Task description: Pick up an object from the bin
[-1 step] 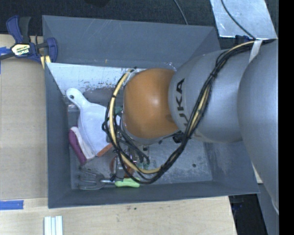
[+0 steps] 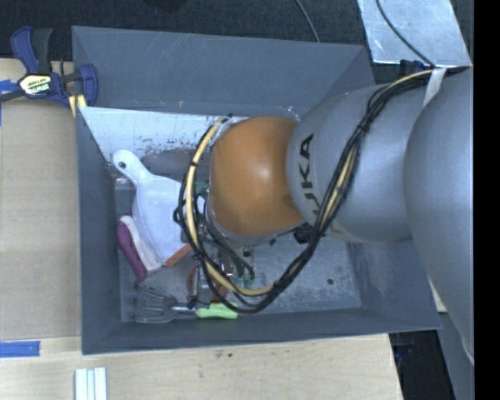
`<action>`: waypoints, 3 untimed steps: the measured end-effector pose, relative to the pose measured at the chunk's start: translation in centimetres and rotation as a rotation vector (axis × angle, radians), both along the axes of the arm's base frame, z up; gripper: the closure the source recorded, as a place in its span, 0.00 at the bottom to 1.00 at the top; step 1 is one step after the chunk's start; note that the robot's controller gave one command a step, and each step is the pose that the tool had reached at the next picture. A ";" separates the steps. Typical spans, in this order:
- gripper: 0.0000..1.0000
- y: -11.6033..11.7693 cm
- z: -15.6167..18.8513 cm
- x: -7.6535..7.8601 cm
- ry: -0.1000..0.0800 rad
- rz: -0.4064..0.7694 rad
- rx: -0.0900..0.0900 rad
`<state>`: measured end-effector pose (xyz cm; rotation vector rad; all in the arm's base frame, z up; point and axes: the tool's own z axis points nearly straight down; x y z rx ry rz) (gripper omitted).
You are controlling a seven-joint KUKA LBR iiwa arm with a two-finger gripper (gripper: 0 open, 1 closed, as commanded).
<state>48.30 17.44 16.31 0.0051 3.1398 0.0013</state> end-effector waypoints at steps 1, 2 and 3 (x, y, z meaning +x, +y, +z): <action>0.00 -1.9 1.4 1.1 -0.004 0.096 0.001; 0.00 7.0 -2.7 3.0 -0.006 -0.013 0.004; 0.00 0.1 -1.0 3.1 -0.013 0.081 -0.004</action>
Offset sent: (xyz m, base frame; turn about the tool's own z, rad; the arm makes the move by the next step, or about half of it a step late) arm 0.0293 0.0657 -0.0273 0.0182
